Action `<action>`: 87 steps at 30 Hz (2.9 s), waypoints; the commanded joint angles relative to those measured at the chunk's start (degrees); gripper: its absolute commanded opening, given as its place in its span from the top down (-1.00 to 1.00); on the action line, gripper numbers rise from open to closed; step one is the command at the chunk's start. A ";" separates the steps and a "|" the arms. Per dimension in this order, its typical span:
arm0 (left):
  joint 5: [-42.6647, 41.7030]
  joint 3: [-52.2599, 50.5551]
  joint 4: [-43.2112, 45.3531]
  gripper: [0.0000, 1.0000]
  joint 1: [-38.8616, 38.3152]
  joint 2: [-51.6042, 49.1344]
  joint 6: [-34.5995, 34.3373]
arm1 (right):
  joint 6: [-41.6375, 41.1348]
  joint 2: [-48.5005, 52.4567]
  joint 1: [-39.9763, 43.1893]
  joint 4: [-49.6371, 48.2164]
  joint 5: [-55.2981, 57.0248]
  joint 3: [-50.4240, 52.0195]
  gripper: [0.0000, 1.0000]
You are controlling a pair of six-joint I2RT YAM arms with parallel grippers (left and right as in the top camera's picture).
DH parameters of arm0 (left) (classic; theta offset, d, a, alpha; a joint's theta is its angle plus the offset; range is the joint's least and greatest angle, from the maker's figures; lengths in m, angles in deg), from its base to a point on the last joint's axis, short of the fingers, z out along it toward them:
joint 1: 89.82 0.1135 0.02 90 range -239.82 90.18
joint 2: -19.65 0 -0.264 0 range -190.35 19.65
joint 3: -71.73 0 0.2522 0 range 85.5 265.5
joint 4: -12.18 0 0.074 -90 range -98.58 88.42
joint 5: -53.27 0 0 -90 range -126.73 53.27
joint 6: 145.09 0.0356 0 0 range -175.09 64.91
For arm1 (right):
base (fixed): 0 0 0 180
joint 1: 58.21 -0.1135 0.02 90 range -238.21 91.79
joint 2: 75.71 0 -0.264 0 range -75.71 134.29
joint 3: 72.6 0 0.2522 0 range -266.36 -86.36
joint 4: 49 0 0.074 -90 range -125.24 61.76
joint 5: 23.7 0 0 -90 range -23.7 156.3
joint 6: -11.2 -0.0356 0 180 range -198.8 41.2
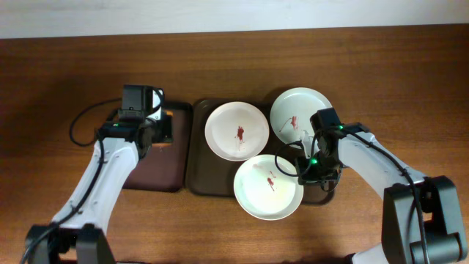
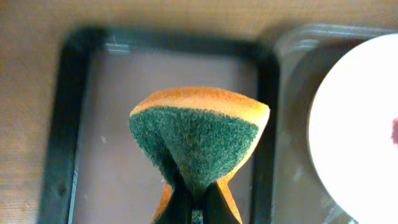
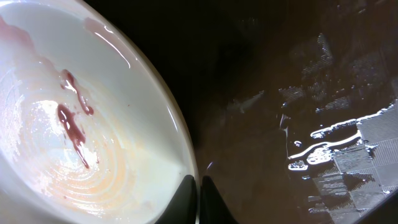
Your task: Clean dirty plates on tray and stack at the side
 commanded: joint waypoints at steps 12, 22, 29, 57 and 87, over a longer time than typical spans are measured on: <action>-0.79 0.90 -0.02 1.00 0.02 23.52 -0.13 | 0.02 0.68 -0.59 -0.13 0.15 -0.70 0.92; 1.36 0.90 12.07 1.00 0.02 22.88 -0.11 | 0.02 0.68 -0.59 -0.13 0.15 -0.70 0.92; 2.93 0.90 15.37 1.00 0.02 22.77 -0.11 | 0.02 0.68 -0.59 -0.15 0.15 -0.70 0.92; -0.87 -3.74 -18.34 1.00 -0.04 -9.86 -9.84 | 0.04 0.68 -0.59 -0.13 0.15 -0.70 0.92; -18.69 6.64 -11.26 1.00 -10.56 -4.48 -18.51 | 0.04 0.68 -0.59 -0.20 0.15 -0.70 0.92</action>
